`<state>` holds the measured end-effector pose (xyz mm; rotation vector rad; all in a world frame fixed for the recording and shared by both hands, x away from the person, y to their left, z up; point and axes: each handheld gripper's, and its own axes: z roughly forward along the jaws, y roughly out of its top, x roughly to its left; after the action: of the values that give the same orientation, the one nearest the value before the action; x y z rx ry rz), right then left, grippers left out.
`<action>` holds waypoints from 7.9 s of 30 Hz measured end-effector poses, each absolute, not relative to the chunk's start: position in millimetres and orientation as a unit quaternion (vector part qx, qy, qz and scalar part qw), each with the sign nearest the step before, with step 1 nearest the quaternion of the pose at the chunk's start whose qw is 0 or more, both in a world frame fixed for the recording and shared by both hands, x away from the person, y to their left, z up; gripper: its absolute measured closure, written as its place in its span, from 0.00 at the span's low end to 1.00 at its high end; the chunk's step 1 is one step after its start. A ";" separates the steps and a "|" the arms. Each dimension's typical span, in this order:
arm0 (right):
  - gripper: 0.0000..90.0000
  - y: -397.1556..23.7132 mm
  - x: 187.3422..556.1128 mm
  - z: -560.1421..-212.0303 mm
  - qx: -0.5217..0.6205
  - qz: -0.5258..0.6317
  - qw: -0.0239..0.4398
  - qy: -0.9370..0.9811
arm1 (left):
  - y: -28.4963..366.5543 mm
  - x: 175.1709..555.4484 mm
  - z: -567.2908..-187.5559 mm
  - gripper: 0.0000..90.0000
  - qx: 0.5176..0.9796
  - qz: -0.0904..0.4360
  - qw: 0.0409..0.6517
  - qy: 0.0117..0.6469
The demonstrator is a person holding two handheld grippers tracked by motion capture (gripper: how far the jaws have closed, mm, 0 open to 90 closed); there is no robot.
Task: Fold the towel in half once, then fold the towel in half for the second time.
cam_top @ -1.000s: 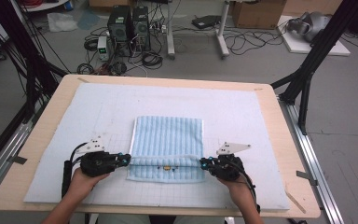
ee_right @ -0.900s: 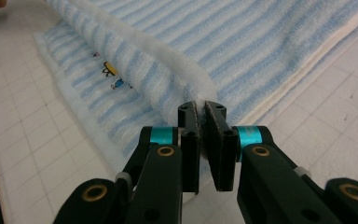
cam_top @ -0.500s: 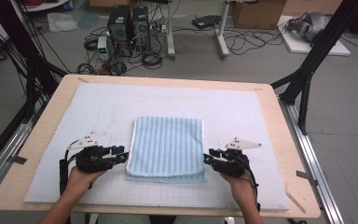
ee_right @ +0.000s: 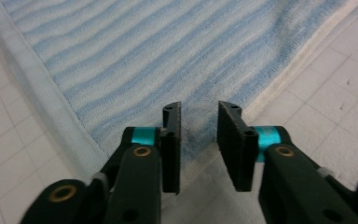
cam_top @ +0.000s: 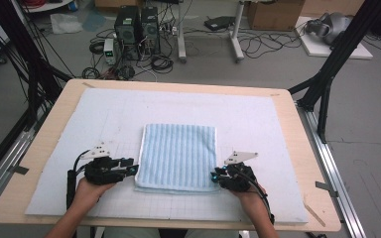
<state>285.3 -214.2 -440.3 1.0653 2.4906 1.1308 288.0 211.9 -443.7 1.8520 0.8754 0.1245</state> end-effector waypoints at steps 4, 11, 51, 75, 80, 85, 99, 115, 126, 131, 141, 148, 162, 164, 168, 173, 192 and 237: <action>0.67 -218.9 286.2 -437.2 0.376 0.400 0.109 0.829 | 209.0 285.0 -446.3 0.64 0.784 0.042 0.506 0.358; 0.66 -220.9 286.6 -436.6 0.380 0.404 0.111 0.825 | 196.7 281.0 -452.3 0.69 0.812 0.039 0.475 0.336; 0.59 -214.7 279.9 -431.4 0.317 0.368 0.111 0.867 | 203.7 321.7 -427.7 0.60 0.757 0.108 0.537 0.356; 0.70 -207.7 278.9 -435.5 0.269 0.359 0.045 0.892 | 166.6 367.1 -446.3 0.83 0.808 0.174 0.403 0.394; 0.63 -218.6 287.0 -430.3 0.305 0.435 0.060 0.845 | 180.1 367.5 -440.4 0.66 0.778 0.154 0.452 0.409; 0.68 -220.8 318.1 -424.0 0.348 0.442 0.117 0.818 | 185.2 376.7 -436.8 0.65 0.758 0.172 0.498 0.384; 0.85 -200.7 400.2 -445.0 0.423 0.371 0.161 0.811 | 172.0 398.5 -451.8 0.75 0.787 0.144 0.432 0.417; 0.35 -250.2 358.1 -423.0 0.446 0.423 0.193 0.765 | 204.2 377.6 -431.2 0.40 0.727 0.122 0.549 0.393; 0.12 -266.4 336.1 -415.2 0.430 0.436 0.222 0.759 | 219.2 364.3 -427.6 0.18 0.698 0.147 0.590 0.378; 0.12 -267.4 338.4 -416.4 0.423 0.432 0.229 0.763 | 218.7 363.7 -427.7 0.18 0.699 0.150 0.593 0.370; 0.12 -269.1 337.3 -416.1 0.422 0.430 0.232 0.763 | 215.7 364.1 -430.6 0.18 0.712 0.158 0.575 0.371; 0.12 -269.2 338.9 -417.4 0.422 0.430 0.229 0.765 | 215.7 365.2 -432.8 0.19 0.715 0.151 0.568 0.378; 0.12 -267.4 339.2 -418.2 0.420 0.430 0.221 0.768 | 223.2 372.1 -432.8 0.21 0.703 0.164 0.560 0.405; 0.12 -268.0 338.7 -417.9 0.419 0.433 0.219 0.767 | 225.2 376.1 -430.8 0.22 0.705 0.165 0.554 0.411; 0.12 -269.5 338.7 -417.8 0.420 0.439 0.215 0.765 | 226.9 386.2 -428.8 0.26 0.707 0.179 0.538 0.423; 0.12 -268.8 340.7 -420.1 0.422 0.436 0.209 0.767 | 221.4 407.7 -429.4 0.28 0.722 0.169 0.507 0.439; 0.12 -270.0 341.8 -421.8 0.423 0.437 0.203 0.768 | 181.7 445.9 -445.5 0.50 0.773 0.134 0.460 0.416; 0.18 -237.6 405.1 -426.1 0.425 0.412 0.146 0.792 | 178.3 444.1 -449.4 0.96 0.786 0.112 0.456 0.403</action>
<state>405.1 -237.6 -426.1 1.2253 2.2819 1.1874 444.1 178.3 -449.4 1.9370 0.9933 0.2751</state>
